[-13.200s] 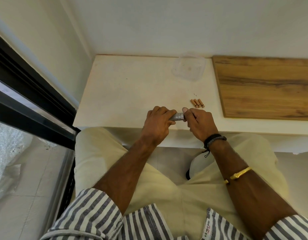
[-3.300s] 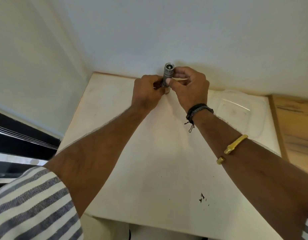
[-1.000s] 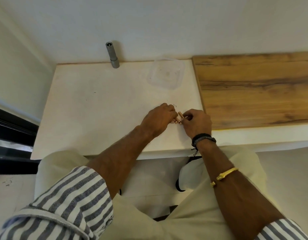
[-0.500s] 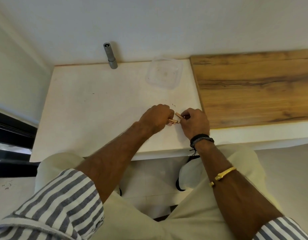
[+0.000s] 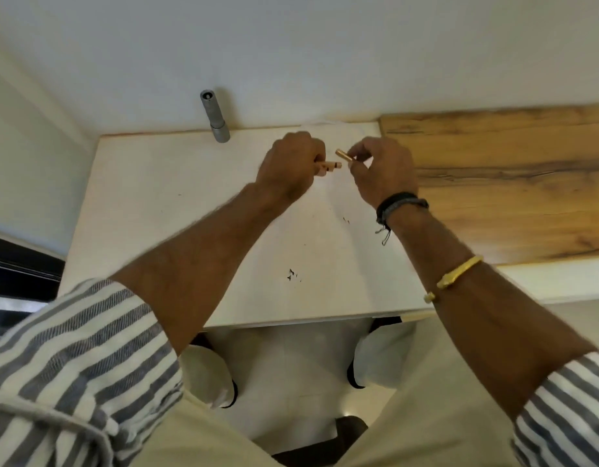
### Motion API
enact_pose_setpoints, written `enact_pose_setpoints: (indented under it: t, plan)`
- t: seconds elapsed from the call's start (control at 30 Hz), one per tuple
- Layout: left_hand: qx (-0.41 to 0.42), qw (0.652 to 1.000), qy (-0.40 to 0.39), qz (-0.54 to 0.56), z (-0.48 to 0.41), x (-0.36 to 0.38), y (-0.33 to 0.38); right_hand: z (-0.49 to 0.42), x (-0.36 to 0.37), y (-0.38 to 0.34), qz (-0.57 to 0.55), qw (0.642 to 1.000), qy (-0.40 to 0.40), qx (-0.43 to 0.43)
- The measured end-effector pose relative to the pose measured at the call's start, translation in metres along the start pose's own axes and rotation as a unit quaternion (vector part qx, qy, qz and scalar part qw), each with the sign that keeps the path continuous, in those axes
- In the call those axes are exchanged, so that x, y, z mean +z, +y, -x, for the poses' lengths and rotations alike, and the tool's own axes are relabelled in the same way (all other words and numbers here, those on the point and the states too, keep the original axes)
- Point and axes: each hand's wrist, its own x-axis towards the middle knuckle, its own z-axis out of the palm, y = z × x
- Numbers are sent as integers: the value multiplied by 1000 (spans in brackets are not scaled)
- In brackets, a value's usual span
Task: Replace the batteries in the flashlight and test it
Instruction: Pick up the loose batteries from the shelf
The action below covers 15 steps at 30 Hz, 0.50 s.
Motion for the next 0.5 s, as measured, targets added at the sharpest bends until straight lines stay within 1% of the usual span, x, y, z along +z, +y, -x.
enact_pose_setpoints:
  t: [0.1, 0.3, 0.4, 0.5]
  plan:
    - [-16, 1000, -11, -7, -25, -1, -4, -30, 1, -11, 31, 999, -27, -4]
    - [-16, 995, -77, -66, -51, 10, -10, -60, 18, -20, 103, 992, -74, 15]
    - [2, 992, -68, -103, -55, 16, -11, -65, 27, -19, 103, 992, -71, 21]
    - [6, 995, -59, -83, -55, 18, -15, -65, 29, -13, 88, 994, -69, 21]
